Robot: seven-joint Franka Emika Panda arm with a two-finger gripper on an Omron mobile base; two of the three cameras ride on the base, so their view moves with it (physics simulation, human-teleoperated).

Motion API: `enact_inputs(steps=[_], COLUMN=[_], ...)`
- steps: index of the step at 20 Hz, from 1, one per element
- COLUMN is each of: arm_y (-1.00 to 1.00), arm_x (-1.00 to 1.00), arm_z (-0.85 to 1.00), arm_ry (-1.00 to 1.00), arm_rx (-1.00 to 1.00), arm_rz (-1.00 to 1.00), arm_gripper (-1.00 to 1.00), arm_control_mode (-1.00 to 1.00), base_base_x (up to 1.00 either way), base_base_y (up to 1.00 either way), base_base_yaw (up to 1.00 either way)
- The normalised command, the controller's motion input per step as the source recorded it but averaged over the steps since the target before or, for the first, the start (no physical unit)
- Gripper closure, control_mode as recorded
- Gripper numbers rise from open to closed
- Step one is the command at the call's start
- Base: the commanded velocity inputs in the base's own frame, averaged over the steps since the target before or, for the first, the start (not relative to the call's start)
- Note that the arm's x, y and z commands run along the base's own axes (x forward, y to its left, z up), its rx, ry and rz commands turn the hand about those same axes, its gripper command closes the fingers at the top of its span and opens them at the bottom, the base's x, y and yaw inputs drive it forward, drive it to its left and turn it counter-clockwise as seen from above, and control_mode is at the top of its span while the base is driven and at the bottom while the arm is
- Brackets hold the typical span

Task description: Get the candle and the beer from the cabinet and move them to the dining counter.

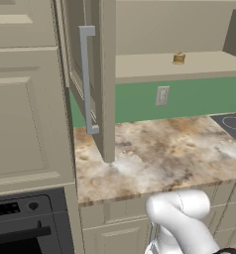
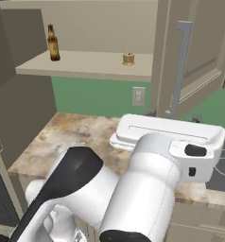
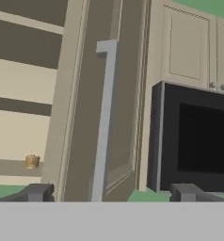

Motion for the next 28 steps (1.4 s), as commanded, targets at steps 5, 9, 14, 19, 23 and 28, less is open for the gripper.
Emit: enact_inputs(steps=[5, 9, 14, 19, 23, 28], arm_y=[0.58, 1.00, 1.00, 1.00, 1.00, 0.95], arm_x=[-0.62, -0.18, 0.00, 0.03, 0.28, 0.54], arm_z=[0.00, 0.00, 0.00, 0.00, 0.00, 0.07], arm_ry=[0.00, 0.00, 0.00, 0.00, 0.00, -0.04], arm_rx=[-0.01, -0.04, -0.07, -0.05, -0.05, -0.03], arm_rz=[-0.02, -0.21, -0.36, -0.42, -0.42, -0.36], arm_gripper=[-1.00, -1.00, -1.00, -1.00, -1.00, -1.00], arm_control_mode=[-1.00, -1.00, -1.00, -1.00, -1.00, -1.00], base_base_x=[0.00, 0.00, 0.00, 0.00, 0.00, 0.00], base_base_y=[0.00, 0.00, 0.00, 0.00, 0.00, 0.00], base_base_yaw=[0.00, 0.00, 0.00, 0.00, 0.00, 0.00])
